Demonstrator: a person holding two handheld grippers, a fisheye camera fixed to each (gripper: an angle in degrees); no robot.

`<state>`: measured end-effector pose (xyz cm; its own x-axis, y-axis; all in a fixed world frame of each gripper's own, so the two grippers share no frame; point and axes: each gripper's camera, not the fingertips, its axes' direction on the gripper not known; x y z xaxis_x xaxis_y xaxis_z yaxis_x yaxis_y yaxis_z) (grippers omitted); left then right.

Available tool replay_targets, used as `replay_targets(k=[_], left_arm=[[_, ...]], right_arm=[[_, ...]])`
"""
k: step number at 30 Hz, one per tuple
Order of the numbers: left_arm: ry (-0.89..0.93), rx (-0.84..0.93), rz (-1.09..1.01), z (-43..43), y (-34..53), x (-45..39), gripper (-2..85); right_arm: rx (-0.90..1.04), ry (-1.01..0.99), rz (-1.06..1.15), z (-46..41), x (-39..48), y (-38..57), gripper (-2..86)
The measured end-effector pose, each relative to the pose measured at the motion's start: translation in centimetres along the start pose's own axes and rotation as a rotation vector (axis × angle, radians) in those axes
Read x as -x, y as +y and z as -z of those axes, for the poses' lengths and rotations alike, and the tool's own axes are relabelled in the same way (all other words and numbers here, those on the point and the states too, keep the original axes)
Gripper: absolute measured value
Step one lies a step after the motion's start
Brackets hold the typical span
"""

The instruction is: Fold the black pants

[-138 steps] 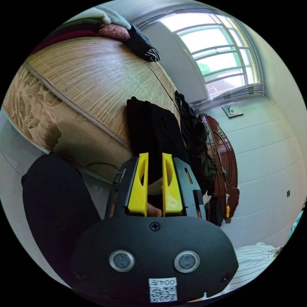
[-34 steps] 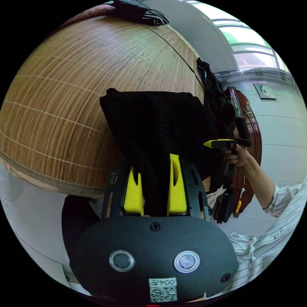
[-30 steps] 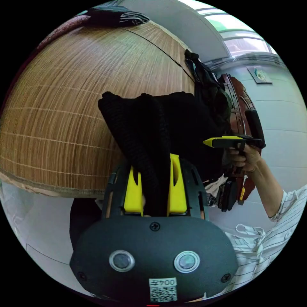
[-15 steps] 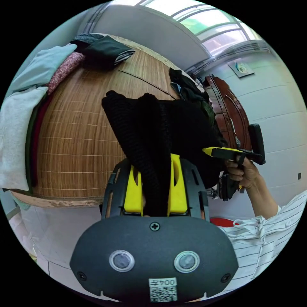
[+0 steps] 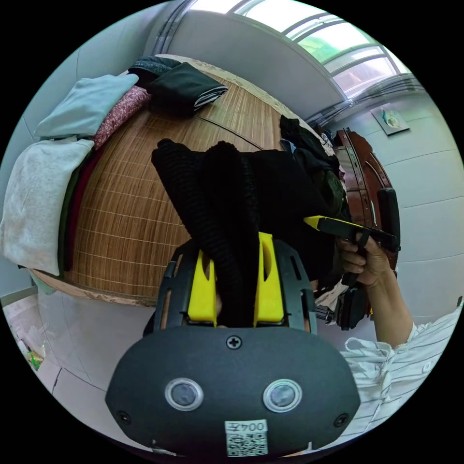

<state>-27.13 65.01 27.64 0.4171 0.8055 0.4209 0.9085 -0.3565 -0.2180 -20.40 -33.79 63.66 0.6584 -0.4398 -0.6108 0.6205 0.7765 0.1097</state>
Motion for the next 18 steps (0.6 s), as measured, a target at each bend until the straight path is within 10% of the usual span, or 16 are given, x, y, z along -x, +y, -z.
replay_targets(k=[18], left_arm=[[0.022,-0.138,0.044,8.0,-10.4,-12.3,14.8]], right_arm=[[-0.078,0.088,0.076,1.3,-7.2,-35.9,5.0]])
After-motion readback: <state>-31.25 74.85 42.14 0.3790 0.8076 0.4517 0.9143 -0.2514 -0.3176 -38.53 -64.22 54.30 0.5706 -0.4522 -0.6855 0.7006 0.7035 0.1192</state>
